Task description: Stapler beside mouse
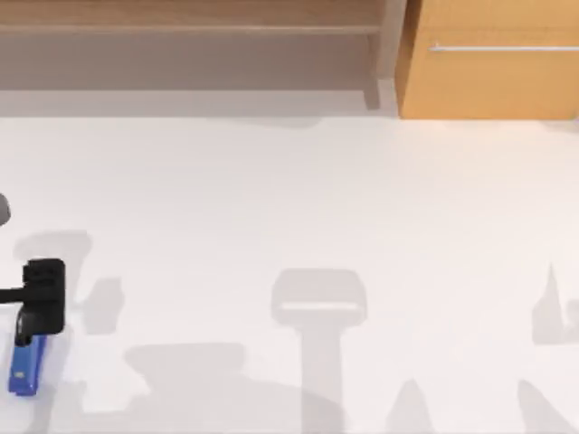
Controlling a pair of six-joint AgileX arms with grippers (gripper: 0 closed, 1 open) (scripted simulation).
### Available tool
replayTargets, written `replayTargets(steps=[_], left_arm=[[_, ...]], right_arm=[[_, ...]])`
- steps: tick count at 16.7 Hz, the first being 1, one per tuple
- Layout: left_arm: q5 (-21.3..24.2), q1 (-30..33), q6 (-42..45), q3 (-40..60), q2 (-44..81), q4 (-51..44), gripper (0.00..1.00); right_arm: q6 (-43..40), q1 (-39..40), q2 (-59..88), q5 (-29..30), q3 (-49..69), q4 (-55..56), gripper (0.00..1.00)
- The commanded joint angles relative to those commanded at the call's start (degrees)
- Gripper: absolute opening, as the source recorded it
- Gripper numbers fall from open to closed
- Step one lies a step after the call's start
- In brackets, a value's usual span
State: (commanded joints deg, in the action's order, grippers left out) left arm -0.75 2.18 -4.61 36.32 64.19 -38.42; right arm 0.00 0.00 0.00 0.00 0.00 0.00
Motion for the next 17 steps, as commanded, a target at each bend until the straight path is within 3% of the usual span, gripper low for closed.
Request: replayTargets(steps=[7,14,17], left_arm=[[0.4,0.8,-2.0,14.3,23.8,-13.2,1.00],[0.5,0.7,-2.0,15.0,25.0,-13.7,1.00],[0.6,0.8,-1.9,12.8,27.1,-9.6,1.00]], right_arm=[[0.0,0.0,0.0,0.0,0.0,0.0,1.00],[0.0,0.0,0.0,0.0,0.0,0.0,1.00],[0.0,0.0,0.0,0.0,0.0,0.0,1.00]])
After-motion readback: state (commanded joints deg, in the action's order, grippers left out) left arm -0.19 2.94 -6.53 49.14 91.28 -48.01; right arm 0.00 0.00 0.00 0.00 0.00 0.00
